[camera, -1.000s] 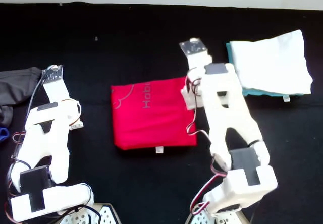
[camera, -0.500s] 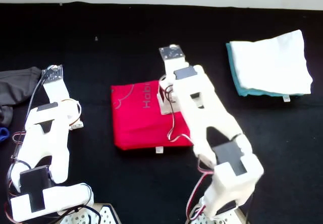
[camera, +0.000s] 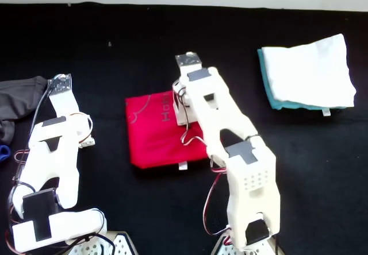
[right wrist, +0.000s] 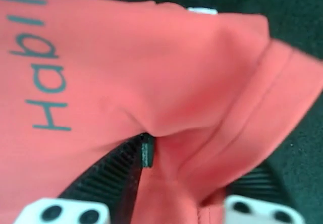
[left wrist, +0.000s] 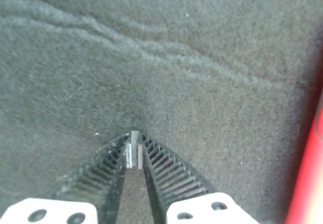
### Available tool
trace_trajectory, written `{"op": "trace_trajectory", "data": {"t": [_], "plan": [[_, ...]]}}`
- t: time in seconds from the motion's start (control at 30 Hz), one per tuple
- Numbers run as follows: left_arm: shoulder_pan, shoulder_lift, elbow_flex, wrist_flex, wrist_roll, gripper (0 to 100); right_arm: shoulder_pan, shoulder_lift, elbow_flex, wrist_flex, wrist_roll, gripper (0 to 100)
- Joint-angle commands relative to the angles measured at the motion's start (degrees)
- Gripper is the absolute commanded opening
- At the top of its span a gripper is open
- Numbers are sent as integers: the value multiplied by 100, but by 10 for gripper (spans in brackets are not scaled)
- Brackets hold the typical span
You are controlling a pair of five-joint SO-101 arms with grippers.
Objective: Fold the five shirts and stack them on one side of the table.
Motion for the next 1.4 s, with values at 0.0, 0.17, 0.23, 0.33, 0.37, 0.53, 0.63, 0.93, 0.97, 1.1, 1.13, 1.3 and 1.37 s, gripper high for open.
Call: {"op": "trace_trajectory", "data": {"t": [0.0, 0.17, 0.23, 0.33, 0.37, 0.53, 0.63, 0.93, 0.97, 1.1, 1.13, 1.3, 1.37], "plan": [[31, -127, -31, -123, -9, 9, 189, 110, -242, 119, -9, 10], [31, -127, -31, -123, -9, 9, 892, 92, -1244, 945, 114, 5], [31, -127, -31, -123, -9, 9, 1262, 110, -1912, 1332, 475, 5], [31, -127, -31, -123, -9, 9, 1815, 119, -2879, 1895, 1020, 5], [31, -127, -31, -123, -9, 9, 1974, 119, -3222, 2105, 1248, 5], [31, -119, -31, -123, -9, 9, 2554, 145, -4462, 2642, 2110, 5], [31, -119, -31, -123, -9, 9, 2853, 163, -4637, 2554, 2444, 5], [31, -119, -22, -123, -9, 9, 3741, 198, -2853, 646, 2936, 5], [31, -119, -22, -123, -9, 9, 3749, 277, -2607, 444, 2936, 5], [31, -119, -13, -123, -9, 9, 3679, 769, -2378, 180, 2936, 5], [31, -119, -13, -123, -9, 9, 3609, 875, -2387, 198, 2936, 5], [31, -119, -13, -123, -9, 9, 3204, 734, -3301, 1103, 2936, 5], [31, -119, -13, -123, -9, 9, 3073, 567, -3978, 1578, 2936, 5]]}}
